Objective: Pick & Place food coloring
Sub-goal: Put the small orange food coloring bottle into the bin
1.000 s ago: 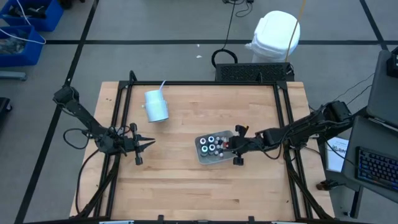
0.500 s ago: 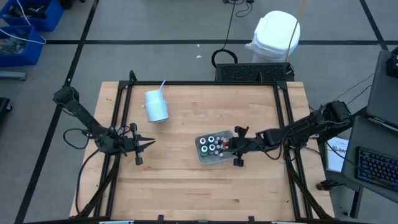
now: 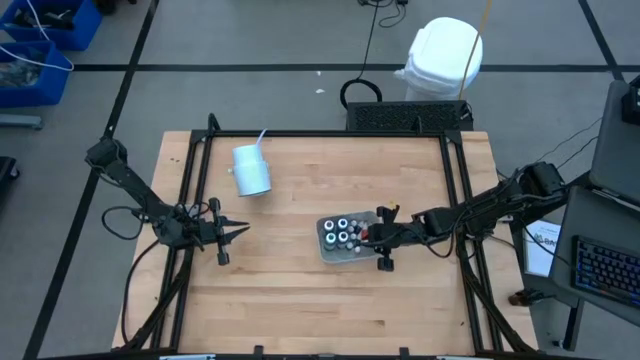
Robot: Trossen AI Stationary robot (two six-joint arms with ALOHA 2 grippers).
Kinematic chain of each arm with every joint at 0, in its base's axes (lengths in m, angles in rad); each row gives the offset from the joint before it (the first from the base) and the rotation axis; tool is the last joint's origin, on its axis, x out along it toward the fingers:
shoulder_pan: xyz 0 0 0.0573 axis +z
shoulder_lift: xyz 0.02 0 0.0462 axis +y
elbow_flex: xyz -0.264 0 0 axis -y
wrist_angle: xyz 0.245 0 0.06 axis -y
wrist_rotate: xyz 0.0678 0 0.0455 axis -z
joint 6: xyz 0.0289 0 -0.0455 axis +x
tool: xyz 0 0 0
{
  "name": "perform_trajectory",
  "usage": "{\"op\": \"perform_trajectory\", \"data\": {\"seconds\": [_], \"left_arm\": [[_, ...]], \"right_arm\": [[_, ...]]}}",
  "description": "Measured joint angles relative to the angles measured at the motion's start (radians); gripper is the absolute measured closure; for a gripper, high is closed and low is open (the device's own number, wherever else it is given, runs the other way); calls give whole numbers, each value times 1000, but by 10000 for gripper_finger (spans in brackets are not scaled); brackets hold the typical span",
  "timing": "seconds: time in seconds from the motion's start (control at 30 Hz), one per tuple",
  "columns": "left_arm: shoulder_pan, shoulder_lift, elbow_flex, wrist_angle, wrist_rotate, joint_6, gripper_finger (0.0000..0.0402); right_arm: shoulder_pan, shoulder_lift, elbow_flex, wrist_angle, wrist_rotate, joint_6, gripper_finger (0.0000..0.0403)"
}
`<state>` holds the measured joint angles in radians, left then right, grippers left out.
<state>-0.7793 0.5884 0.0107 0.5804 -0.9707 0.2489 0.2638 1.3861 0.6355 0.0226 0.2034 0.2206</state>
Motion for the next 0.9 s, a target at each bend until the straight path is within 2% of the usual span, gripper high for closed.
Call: {"op": "perform_trajectory", "data": {"seconds": [0.33, 0.63, 0.9], "left_arm": [[0, 0, 0, 0, 0, -2, 355], [0, 0, 0, 0, 0, -3, 355], [0, 0, 0, 0, 0, -2, 355]], "right_arm": [[0, -1, -16, 17, 3, 1, 324], [0, -1, -16, 16, 0, -2, 329], [0, -1, -16, 15, -27, -22, 317]]}}
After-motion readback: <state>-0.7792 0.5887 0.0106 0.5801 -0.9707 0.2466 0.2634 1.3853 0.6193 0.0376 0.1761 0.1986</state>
